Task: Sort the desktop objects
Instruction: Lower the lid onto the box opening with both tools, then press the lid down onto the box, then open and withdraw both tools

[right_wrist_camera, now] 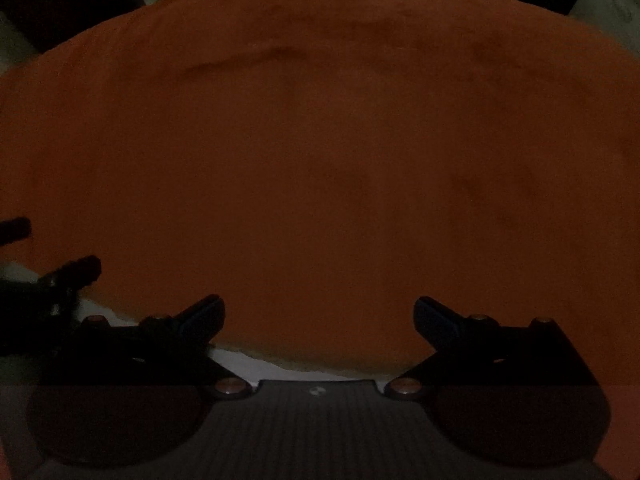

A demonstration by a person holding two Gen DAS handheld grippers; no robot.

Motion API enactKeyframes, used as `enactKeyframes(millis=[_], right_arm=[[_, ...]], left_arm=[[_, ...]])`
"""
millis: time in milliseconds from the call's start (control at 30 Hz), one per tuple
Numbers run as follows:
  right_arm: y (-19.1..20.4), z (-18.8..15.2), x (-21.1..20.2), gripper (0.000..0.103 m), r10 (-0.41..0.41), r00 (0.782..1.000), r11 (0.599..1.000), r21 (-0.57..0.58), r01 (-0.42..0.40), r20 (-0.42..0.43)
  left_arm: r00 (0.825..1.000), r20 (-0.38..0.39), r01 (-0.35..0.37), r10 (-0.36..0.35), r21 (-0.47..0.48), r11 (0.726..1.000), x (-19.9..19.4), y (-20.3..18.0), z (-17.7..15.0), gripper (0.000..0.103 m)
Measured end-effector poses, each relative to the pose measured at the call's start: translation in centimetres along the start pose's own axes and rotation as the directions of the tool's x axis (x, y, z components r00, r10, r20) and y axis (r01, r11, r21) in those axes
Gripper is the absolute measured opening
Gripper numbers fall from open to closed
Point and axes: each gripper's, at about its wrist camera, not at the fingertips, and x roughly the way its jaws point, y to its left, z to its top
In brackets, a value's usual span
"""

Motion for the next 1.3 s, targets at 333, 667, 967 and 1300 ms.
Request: enactKeyframes(millis=[333,667,967,1300], right_arm=[[-0.7,-2.9,-2.3,0.103,0.029,0.983,0.994,0.097,-0.047,0.183],[2.2,-9.6,-8.0,0.103,-0.031,0.966,0.996,0.085,0.010,0.258],[3.0,-15.4,-12.9,0.103,-0.046,0.965,0.986,0.168,0.002,0.257],[4.1,-19.0,-15.2,0.103,-0.021,0.992,0.976,0.216,-0.007,0.127]], left_arm=[[0.989,0.127,-0.068,0.070,-0.022,0.997,-3.2,-1.1,-1.9,0.102],[0.994,0.106,0.002,0.002,-0.033,0.999,-9.1,-3.3,-5.5,0.103],[0.997,-0.024,0.069,-0.072,-0.122,0.990,-12.8,-2.6,-9.4,0.103],[0.992,-0.129,-0.026,0.008,-0.135,0.990,-16.1,-3.2,-12.5,0.103]])
